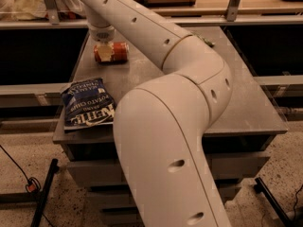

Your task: Place coke can upright

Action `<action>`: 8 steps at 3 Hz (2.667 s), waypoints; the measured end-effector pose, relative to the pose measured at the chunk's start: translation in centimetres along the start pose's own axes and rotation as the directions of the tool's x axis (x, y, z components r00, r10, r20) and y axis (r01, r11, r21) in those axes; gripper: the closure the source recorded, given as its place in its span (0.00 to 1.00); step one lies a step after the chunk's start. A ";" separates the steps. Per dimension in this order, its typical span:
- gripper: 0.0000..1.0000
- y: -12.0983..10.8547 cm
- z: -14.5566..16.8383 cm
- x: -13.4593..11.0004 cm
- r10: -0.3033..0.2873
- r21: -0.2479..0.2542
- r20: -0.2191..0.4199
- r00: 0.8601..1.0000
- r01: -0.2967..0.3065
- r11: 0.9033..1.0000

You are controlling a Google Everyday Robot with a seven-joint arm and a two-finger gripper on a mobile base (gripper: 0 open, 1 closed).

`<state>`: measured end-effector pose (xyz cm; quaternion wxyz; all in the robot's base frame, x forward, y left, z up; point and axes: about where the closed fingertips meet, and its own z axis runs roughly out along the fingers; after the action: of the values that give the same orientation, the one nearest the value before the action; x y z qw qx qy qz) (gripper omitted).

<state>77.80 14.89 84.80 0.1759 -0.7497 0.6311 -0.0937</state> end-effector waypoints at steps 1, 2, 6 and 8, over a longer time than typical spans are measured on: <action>0.64 0.3 0.2 -0.1 -0.007 -0.008 0.002 1.000 0.007 1.000; 0.80 0.4 0.0 0.1 -0.001 -0.023 0.028 1.000 0.001 1.000; 1.00 -1.2 -7.3 4.6 0.186 -0.063 0.356 0.916 -0.176 0.982; 1.00 -1.0 -12.8 7.8 0.321 -0.101 0.560 0.764 -0.322 0.941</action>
Offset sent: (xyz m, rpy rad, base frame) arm -0.0049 -0.0062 0.0094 0.0596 0.0502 0.0208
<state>75.54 5.58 96.38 0.3698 -0.6238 0.6685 0.1653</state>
